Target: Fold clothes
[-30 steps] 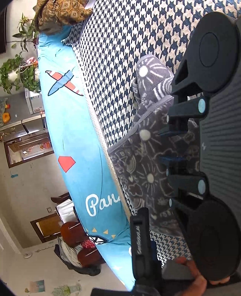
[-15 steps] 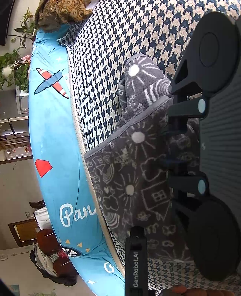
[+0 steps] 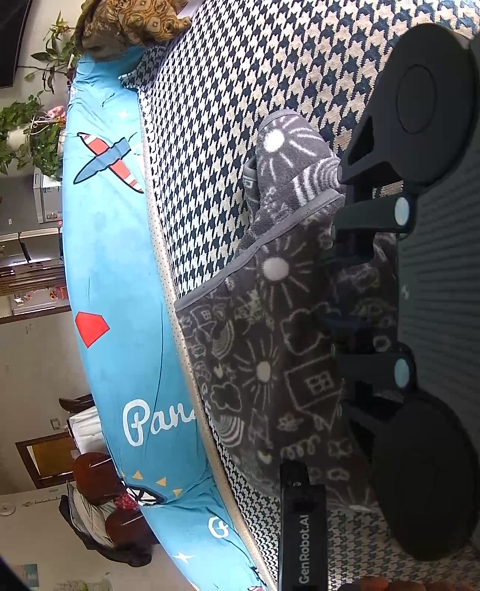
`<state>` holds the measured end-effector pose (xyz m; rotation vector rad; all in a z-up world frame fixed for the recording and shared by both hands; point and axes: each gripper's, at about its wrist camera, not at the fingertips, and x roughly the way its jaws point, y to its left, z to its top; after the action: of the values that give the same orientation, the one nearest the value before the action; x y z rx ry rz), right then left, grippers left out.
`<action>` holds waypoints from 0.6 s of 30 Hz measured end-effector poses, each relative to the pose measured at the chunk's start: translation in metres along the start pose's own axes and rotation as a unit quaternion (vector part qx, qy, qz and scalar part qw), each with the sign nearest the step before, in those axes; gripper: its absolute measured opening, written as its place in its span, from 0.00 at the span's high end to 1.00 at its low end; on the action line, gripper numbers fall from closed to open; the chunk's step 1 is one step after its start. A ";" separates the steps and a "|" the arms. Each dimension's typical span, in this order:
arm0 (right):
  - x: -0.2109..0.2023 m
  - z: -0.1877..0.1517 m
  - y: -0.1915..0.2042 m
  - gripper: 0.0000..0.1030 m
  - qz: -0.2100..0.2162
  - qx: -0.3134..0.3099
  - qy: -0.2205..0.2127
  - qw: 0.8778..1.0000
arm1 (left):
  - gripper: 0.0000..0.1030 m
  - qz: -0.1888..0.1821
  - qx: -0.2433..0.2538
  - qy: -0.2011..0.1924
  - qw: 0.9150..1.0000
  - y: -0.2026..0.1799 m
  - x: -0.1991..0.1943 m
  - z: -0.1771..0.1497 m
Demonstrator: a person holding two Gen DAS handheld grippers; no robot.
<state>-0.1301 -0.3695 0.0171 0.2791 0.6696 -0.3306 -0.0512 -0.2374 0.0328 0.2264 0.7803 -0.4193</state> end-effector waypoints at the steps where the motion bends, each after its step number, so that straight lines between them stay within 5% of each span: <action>1: -0.002 0.001 -0.001 0.66 0.006 0.003 0.004 1.000 | 0.00 0.001 0.001 0.000 1.000 0.001 -0.002 -0.001; 18: -0.019 0.016 -0.027 0.52 0.042 0.022 0.027 0.999 | 0.00 0.008 0.003 0.008 1.000 0.004 -0.023 -0.013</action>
<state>-0.1455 -0.3957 0.0379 0.3576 0.7020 -0.2575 -0.0723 -0.2228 0.0407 0.2412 0.7935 -0.4058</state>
